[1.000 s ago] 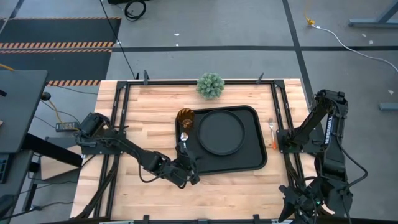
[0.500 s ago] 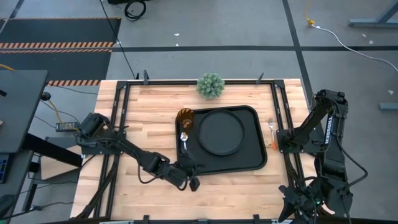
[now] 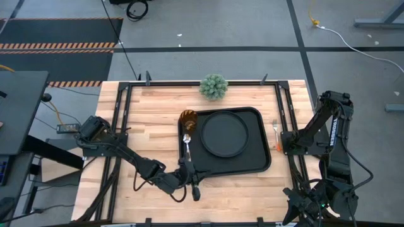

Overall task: Pick and place plate/cup/fork/spoon on tray
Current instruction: Put the orange fork on the black serving tray between the orange spoon and the black plate

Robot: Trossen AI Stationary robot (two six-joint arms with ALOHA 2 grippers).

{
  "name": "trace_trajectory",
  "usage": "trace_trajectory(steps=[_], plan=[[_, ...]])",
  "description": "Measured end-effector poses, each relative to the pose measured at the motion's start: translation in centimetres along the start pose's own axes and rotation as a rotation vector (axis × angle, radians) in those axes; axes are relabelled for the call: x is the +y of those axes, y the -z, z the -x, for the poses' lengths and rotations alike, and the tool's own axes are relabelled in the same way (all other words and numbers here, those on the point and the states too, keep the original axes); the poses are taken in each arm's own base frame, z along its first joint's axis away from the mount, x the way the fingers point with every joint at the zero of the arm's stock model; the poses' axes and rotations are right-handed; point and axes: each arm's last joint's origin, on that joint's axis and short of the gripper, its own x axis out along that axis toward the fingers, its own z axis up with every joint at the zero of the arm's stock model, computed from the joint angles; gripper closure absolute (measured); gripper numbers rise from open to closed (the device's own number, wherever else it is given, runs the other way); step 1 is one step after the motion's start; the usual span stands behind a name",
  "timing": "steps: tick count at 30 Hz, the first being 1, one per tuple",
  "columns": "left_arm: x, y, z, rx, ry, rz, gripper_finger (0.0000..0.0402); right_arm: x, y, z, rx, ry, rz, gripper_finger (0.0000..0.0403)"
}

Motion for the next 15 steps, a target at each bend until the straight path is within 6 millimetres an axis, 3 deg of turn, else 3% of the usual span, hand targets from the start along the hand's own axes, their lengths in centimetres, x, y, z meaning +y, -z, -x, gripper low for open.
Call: trace_trajectory(steps=[10,15], plan=[[-1.6,0.8,1.8,0.023,0.07,-0.017,0.0395,0.0,0.0,0.0,0.0,0.0,0.0,0.0239],[-1.4,1.6,1.8,0.127,0.122,-0.05,0.0395,0.0,0.0,0.0,0.0,0.0,0.0,0.0239]])
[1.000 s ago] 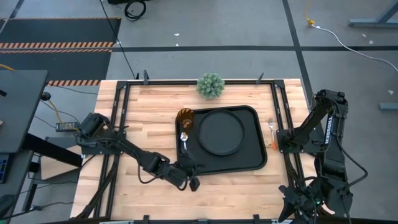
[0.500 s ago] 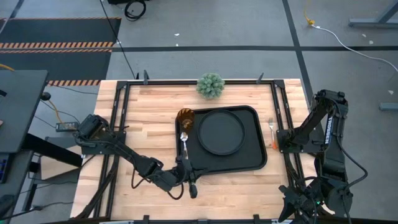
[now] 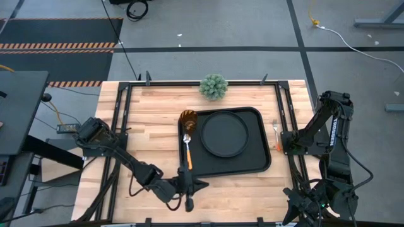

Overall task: Pick and place plate/cup/fork/spoon on tray
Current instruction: Put the orange fork on the black serving tray between the orange spoon and the black plate

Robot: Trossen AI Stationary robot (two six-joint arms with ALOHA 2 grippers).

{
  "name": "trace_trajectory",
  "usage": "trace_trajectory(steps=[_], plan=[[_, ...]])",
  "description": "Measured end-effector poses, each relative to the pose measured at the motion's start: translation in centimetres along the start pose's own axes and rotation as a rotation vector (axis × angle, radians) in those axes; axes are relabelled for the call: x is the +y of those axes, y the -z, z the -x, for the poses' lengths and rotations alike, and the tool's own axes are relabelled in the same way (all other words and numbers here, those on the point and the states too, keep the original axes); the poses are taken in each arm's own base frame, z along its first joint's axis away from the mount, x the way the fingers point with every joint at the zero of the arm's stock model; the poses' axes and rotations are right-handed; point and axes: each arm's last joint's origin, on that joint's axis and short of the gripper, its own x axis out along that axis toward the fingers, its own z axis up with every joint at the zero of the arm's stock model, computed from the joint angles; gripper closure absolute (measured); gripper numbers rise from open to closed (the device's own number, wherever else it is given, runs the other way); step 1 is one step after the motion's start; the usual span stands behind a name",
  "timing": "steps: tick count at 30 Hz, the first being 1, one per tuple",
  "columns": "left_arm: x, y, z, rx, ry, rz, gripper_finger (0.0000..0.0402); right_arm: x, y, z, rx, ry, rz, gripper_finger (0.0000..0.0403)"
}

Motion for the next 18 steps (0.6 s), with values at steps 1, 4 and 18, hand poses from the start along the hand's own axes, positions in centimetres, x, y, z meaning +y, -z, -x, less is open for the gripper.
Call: trace_trajectory(steps=[1,4,18], plan=[[0.1,0.2,0.0,0.028,0.013,0.014,0.0395,0.0,0.0,0.0,0.0,0.0,0.001,0.0239],[0.3,0.8,0.0,0.1,0.026,0.088,0.0395,0.0,0.0,0.0,0.0,0.0,0.0,0.0239],[2.3,1.2,-0.9,0.161,-0.109,0.316,0.0395,0.0,0.0,0.0,0.0,0.0,0.0,0.0239]])
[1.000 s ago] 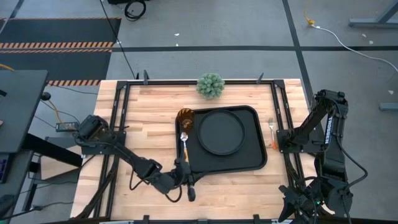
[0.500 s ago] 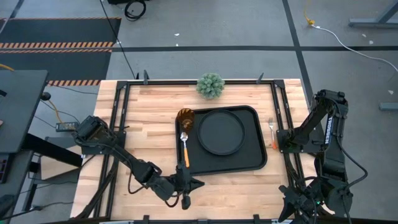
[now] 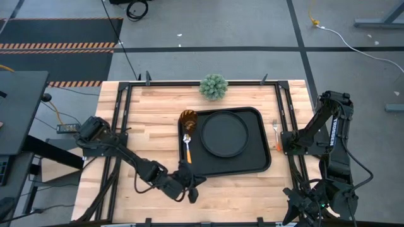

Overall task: Pick and place plate/cup/fork/spoon on tray
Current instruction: Put the orange fork on the black serving tray between the orange spoon and the black plate

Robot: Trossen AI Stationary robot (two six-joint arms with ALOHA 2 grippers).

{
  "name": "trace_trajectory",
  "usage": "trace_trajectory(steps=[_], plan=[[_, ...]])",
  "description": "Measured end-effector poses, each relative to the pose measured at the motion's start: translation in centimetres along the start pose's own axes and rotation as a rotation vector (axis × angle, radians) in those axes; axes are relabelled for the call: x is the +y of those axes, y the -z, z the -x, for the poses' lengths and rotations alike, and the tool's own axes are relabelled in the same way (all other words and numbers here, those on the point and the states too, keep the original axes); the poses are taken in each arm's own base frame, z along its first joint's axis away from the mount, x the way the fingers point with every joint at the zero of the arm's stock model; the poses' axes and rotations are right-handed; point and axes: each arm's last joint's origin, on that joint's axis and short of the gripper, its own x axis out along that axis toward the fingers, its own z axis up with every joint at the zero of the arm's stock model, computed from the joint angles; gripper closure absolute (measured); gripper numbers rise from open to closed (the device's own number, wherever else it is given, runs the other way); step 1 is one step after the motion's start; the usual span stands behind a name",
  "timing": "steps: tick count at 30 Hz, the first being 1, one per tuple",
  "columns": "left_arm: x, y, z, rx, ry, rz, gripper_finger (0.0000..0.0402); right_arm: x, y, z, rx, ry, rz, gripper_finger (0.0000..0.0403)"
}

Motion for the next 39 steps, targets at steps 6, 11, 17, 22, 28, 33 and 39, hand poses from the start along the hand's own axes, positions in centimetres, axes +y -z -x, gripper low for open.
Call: trace_trajectory(steps=[6,11,17,22,28,33,39], plan=[[0.9,-1.1,-0.9,-0.029,-0.035,0.047,0.0395,0.0,0.0,0.0,0.0,0.0,0.0,0.0239],[1.6,-1.9,-1.5,-0.058,-0.066,0.134,0.0395,0.0,0.0,0.0,0.0,0.0,0.0,0.0239],[2.1,-2.5,-1.9,-0.108,-0.11,0.111,0.0395,0.0,0.0,0.0,0.0,0.0,0.0,0.0239],[2.3,-2.8,-2.0,-0.14,-0.15,0.015,0.0395,0.0,0.0,0.0,0.0,0.0,0.0,0.0239],[2.1,-2.4,-2.1,-0.021,-0.068,-0.072,0.0395,0.0,0.0,0.0,0.0,0.0,0.0,0.0239],[2.6,-1.5,-2.0,0.158,-0.017,-0.272,0.0395,0.0,0.0,0.0,0.0,0.0,0.0,0.0239],[2.9,-0.9,-1.8,0.223,-0.028,-0.357,0.0395,0.0,0.0,0.0,0.0,0.0,0.0,0.0239]])
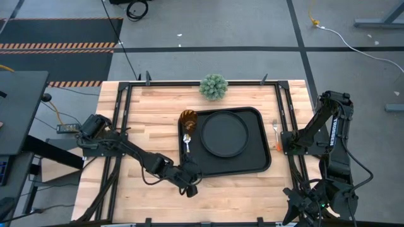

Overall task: Pick and place plate/cup/fork/spoon on tray
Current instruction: Put the orange fork on the black serving tray between the orange spoon and the black plate

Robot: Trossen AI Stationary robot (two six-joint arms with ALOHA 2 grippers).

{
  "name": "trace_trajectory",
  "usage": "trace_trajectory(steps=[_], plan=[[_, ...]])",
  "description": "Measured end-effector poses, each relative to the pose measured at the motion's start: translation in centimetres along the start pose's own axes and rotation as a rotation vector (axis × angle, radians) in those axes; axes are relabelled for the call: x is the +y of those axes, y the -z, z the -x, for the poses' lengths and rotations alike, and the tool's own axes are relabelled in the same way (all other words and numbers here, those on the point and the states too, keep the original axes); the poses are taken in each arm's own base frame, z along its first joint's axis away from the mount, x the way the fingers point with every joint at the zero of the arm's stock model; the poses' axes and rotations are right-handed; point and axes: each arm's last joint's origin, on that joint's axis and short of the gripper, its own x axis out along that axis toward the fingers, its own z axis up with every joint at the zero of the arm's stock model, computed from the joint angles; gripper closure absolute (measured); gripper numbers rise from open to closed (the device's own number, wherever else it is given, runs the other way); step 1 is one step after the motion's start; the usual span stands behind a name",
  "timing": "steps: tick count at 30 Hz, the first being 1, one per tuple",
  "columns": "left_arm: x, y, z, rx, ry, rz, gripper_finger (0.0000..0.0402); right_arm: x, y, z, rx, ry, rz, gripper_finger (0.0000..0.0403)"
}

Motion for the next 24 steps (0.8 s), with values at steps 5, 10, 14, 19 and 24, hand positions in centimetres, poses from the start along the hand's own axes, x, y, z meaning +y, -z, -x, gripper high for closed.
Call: trace_trajectory(steps=[5,10,14,19,24], plan=[[-1.6,1.1,0.9,0.011,0.048,-0.11,0.0395,-0.3,-0.8,-0.3,-0.042,0.021,0.07,0.0239],[-3.1,2.2,2.0,-0.04,0.007,-0.203,0.0395,-0.7,-1.7,-0.6,-0.081,0.041,0.133,0.0239],[-3.0,2.5,2.3,-0.084,-0.1,-0.271,0.0395,-0.9,-3.6,-1.1,-0.178,0.036,0.166,0.0239],[0.2,0.5,3.6,0.013,-0.239,-0.371,0.0397,-1.3,-4.9,-1.5,-0.194,0.027,0.316,0.0239],[5.0,-1.4,5.2,0.022,-0.423,-0.347,0.0396,-1.7,-5.1,-1.9,0.028,-0.167,0.536,0.0239]])
